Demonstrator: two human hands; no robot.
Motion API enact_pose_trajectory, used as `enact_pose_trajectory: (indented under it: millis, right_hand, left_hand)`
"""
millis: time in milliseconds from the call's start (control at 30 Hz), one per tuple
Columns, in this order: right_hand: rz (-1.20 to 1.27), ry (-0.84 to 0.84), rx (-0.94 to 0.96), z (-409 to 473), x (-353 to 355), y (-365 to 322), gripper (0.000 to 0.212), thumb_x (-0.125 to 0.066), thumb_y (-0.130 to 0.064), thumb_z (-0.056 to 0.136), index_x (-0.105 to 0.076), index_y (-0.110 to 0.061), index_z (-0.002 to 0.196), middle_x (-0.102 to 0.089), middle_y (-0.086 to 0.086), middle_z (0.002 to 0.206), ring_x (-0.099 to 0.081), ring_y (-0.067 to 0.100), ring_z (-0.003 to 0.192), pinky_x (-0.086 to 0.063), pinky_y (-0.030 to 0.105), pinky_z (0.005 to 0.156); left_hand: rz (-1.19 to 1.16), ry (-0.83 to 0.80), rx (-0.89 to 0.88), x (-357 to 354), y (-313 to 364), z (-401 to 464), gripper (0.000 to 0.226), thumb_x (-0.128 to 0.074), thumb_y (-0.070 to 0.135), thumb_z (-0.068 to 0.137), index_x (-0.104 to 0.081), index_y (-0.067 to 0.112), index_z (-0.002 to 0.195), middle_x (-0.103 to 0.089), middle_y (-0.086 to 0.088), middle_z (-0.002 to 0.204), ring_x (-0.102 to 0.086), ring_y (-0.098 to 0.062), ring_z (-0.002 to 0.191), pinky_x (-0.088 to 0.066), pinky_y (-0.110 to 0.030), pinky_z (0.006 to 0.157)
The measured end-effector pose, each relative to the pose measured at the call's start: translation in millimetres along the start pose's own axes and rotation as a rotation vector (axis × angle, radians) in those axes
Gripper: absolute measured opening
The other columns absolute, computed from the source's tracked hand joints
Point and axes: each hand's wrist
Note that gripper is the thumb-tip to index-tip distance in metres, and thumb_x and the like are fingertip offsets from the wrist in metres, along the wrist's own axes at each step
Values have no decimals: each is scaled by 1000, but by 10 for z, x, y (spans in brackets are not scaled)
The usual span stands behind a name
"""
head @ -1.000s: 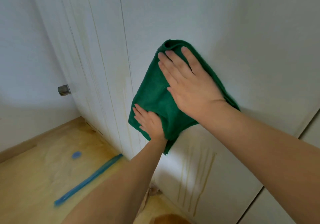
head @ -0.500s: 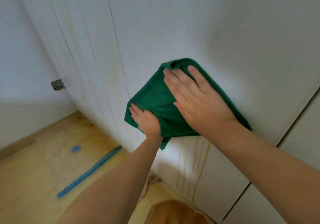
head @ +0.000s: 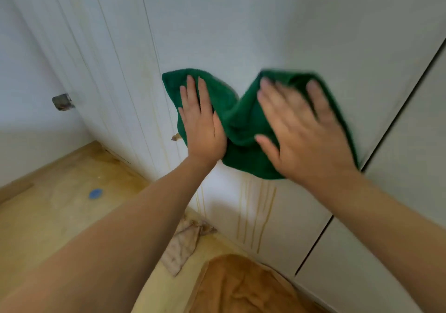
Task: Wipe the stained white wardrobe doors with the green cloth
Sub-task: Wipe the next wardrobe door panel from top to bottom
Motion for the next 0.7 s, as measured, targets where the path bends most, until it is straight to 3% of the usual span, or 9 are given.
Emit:
enact_pose_trajectory:
  millis: [100,200,300,467,600,700]
  right_hand:
    - [-42,58,-105,261,131,183,63,-25,-41,106,-14,-6,157,-12,11,165,-14,28,150,8,49,120]
    - [-175,38,-61,200,77,116,64,-29,-35,104,-10,-5,157,-11,11,164,-22,30,147,6,53,118]
    - [-227,37,0,134,46,97,66,-32,-36,102,-13,-4,156,-13,12,164,-27,30,145,0,53,118]
    - [-186,18,73,191,76,155,67,-33,-34,101,-13,2,155,-9,19,163,-16,33,149,6,54,115]
    - [-167,-8,248,208,52,216,63,-26,-29,100,-17,1,155,-13,16,163,-14,33,149,8,52,118]
    - [-205,-39,366,198,9,240,62,-21,-30,100,-18,-2,155,-15,14,163,-15,32,148,6,53,119]
  left_hand:
    - [-160,133,371,-235,258,-232,63,-20,32,100,-14,15,161,-10,-9,169,-6,-30,155,-8,-61,122]
    - [-285,218,648,-325,404,-420,73,-19,27,88,-18,19,160,-13,-4,168,-10,-24,154,-7,-52,124]
    - [-290,230,728,-321,394,-443,75,-21,25,85,-18,22,160,-14,-2,168,-12,-22,154,-10,-49,123]
    - [-188,169,879,-565,787,-654,56,-25,12,109,-8,18,161,-4,2,170,-5,-23,155,-16,-57,120]
    - [-315,144,1065,-876,1505,-1576,59,-25,12,108,-7,31,161,5,15,168,6,-8,154,-2,-51,125]
    - [-363,124,1133,-945,1456,-1676,64,-28,10,106,-2,34,160,4,15,167,4,-9,153,1,-48,125]
Point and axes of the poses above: each hand's wrist, its own z-axis towards the middle knuckle, its own x-axis out of the back of the hand, y = z × x
